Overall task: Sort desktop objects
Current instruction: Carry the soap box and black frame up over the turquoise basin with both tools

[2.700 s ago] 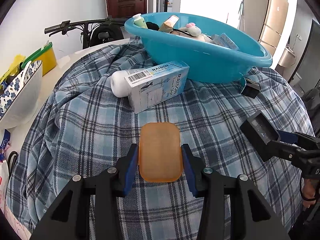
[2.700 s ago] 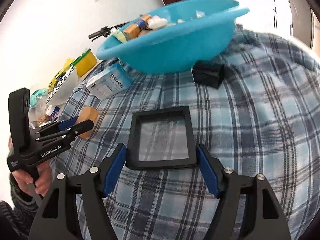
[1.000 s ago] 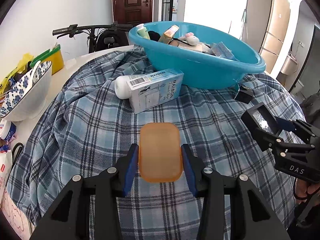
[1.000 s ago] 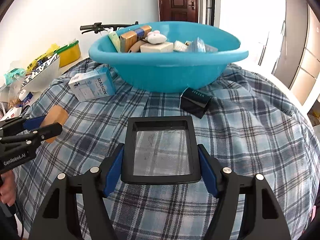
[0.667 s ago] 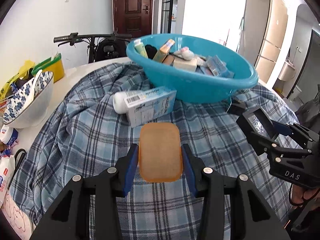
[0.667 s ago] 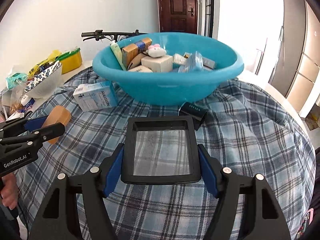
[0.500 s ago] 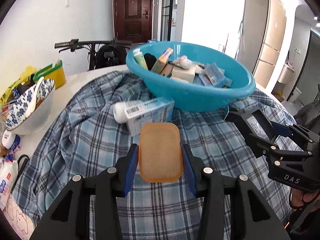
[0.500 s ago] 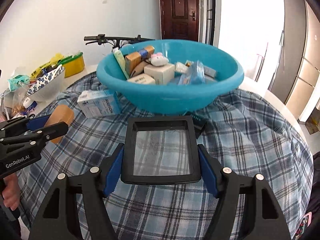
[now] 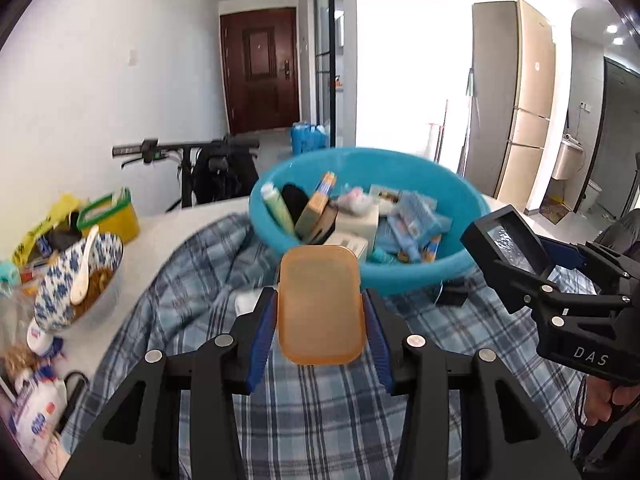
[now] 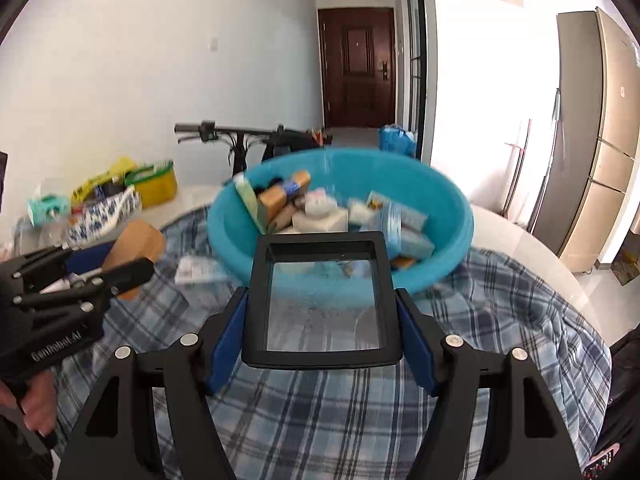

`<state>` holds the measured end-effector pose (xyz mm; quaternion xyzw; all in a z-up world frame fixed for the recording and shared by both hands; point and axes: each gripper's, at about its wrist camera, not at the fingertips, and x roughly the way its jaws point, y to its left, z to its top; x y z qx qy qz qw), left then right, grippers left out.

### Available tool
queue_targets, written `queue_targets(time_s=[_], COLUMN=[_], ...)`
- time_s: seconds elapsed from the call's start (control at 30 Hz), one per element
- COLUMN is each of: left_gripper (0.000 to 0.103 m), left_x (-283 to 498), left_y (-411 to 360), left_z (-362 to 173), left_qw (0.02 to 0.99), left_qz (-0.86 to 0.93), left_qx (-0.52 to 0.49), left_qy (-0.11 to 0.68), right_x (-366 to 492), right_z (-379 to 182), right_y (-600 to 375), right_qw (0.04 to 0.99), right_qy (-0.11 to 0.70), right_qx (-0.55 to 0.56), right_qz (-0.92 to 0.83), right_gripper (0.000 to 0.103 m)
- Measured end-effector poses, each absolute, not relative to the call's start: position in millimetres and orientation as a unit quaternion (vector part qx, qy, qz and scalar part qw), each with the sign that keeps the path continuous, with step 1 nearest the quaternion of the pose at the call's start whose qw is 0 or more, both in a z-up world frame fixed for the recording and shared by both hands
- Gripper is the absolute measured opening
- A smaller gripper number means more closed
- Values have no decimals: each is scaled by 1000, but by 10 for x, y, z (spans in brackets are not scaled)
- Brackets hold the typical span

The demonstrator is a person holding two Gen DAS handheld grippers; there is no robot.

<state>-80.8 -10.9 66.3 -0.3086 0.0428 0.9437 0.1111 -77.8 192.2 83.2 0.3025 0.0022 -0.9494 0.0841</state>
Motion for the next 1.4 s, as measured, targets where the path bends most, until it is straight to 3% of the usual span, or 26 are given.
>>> queue_targets(time_s=[0.67, 1.4], left_gripper=[45, 45], left_x=[-849, -974], left_y=[64, 159], left_z=[1749, 2423], left_qw=[115, 125], left_qz=[979, 990], left_qx=[-167, -60], left_qy=[26, 4], right_x=[-748, -788], right_z=[1994, 2625], right_y=[1844, 1997], right_qw=[85, 31], right_qy=[10, -16], right_qx=[150, 22], right_qz=[-985, -999], right_gripper=[69, 69])
